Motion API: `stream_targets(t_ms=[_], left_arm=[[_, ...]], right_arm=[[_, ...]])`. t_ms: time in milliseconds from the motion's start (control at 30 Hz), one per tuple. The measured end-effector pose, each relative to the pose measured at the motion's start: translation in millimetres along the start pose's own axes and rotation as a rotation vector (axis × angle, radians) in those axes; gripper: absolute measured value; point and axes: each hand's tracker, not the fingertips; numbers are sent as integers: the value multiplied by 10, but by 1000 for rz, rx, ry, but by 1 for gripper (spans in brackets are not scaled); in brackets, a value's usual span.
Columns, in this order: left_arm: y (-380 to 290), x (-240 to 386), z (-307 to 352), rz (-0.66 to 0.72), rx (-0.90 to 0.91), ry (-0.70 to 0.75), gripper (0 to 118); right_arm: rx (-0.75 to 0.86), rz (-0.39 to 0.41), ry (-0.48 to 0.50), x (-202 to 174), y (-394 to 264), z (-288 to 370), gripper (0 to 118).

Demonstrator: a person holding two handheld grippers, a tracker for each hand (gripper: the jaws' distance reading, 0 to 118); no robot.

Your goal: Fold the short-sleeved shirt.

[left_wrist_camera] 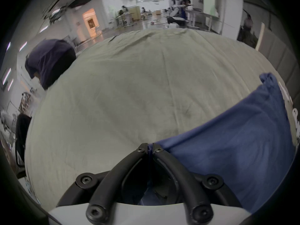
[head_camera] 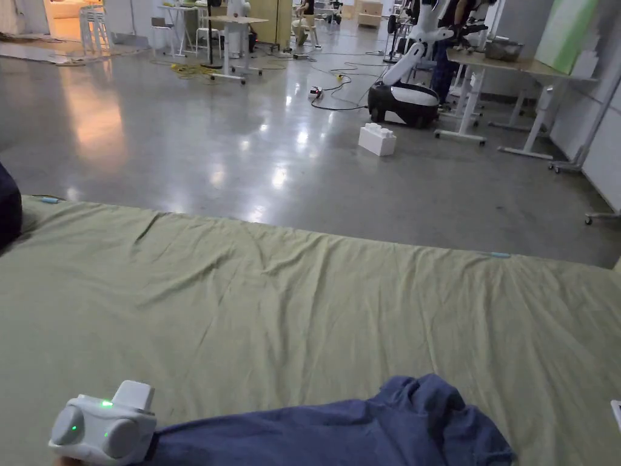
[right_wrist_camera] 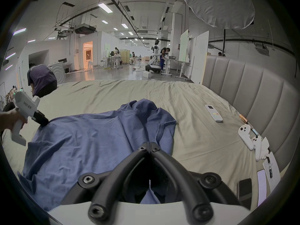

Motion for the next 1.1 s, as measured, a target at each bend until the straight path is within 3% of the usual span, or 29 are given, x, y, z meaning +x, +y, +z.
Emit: stream_targets(t_ms=[67,200,233,267,300,333,367,500,600,767,867,933,967,1000,1100], left_arm=[[9,-49,59,50,13,-25,4],[38,-173,287,14,88,5,4],[64,-212,348,47,107,-31,4],[82,-201,472,75,117,-34,4],[96,-217,552,72,128,-19,4],[114,-234,611,62,150,-4,4],[127,-244,647,54,161,6,4],[229,-263,798,56,184,-5,4],[306,-258,813,50,192,9,4],[364,-250,764,51,182,14,4],[385,-259,689,55,169,16,4],[394,-243,654,48,162,18,4],[396,-238,648,45,161,19,4],[396,-233,650,43,161,20,4],[412,-205,693,44,163,19,4]], right_arm=[[-38,-28,6,99,120,-193,0],[-92,-26,9,364,537,-849,2],[-150,-4,20,418,646,-1049,7],[-168,2,13,457,734,-1215,20],[-198,11,26,504,827,-1421,47],[-254,30,43,534,908,-1622,65],[-274,29,48,560,956,-1744,75],[-352,66,50,593,1092,-2271,80],[-464,74,115,565,1082,-2578,88],[-521,114,121,457,968,-2814,87],[-528,125,136,366,860,-2780,58],[-510,127,123,333,861,-2754,49],[-504,125,126,334,872,-2743,38],[-472,151,95,346,876,-2705,6],[-453,139,98,380,897,-2593,3]])
